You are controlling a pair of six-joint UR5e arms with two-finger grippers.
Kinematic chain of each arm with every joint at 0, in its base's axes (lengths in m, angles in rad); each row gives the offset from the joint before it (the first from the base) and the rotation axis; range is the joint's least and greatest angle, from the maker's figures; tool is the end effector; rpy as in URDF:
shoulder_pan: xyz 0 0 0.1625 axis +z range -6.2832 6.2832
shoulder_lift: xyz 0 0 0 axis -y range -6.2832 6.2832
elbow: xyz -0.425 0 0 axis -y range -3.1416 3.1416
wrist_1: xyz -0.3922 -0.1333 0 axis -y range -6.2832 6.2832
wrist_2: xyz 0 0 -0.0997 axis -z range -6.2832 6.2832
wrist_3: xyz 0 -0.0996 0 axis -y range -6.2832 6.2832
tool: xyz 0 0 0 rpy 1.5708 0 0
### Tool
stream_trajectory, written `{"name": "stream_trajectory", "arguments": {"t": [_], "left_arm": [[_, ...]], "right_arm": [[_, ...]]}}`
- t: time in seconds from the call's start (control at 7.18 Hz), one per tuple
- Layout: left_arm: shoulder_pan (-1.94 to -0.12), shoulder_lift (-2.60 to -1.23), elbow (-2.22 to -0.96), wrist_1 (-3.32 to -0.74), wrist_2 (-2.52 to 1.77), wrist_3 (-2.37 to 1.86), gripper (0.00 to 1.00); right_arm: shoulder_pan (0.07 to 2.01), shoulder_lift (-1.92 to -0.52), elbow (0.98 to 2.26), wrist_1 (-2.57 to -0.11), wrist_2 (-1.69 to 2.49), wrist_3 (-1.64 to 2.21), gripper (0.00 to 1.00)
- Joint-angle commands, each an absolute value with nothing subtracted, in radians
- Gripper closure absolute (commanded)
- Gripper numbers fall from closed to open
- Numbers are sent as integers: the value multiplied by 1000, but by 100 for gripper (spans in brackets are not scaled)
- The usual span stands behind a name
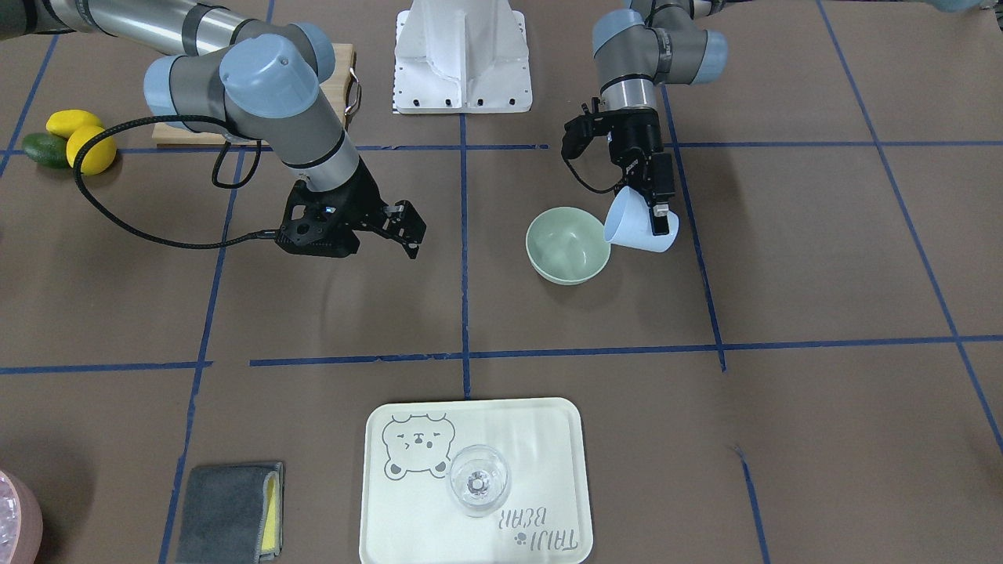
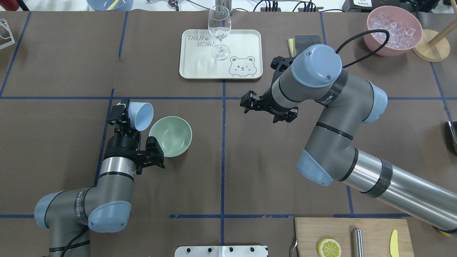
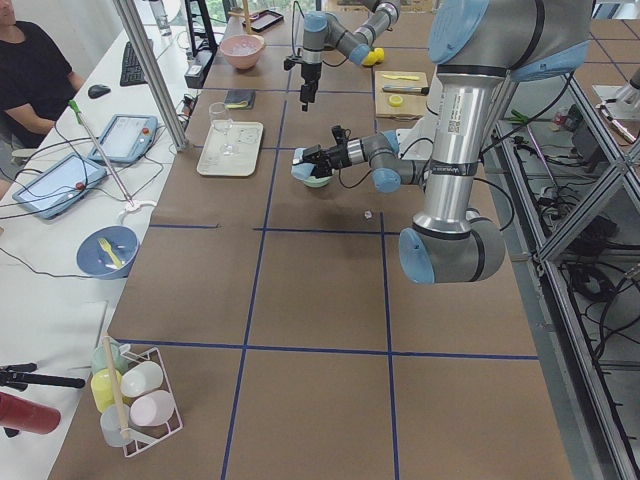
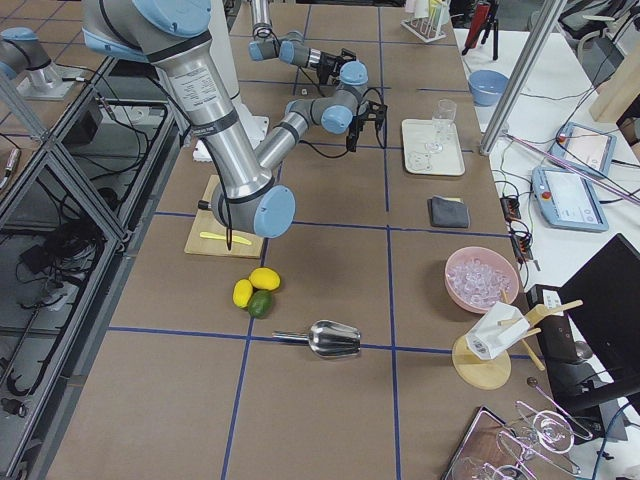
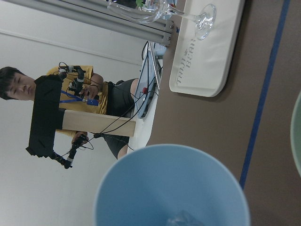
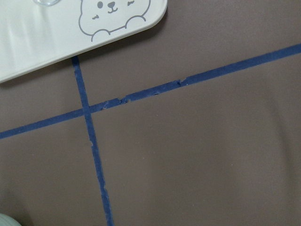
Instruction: Pour ice into bowl
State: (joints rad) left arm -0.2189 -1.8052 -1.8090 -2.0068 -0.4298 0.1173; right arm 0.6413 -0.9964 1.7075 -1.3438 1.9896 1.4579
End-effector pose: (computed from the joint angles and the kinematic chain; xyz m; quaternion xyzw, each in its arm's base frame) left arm 0.4804 -0.3362 0.3442 0.5821 -0.1819 0.3310 0.7201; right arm -0.4737 -0.4694 0.2367 -0.0096 -0.4794 0.1371 0.8668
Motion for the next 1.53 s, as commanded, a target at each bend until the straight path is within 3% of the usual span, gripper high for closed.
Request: {"name": "stream_trajectory", "arguments": {"t": [0.0, 1.39], "left_arm": [[-215, -1809, -1786, -2006, -399, 262, 100], [-215, -1824, -1756, -2006, -318, 587, 100]], "right_arm": [[641, -994, 1709, -1344, 1990, 1459, 0], [638, -993, 1724, -1344, 1988, 1460, 0]]}}
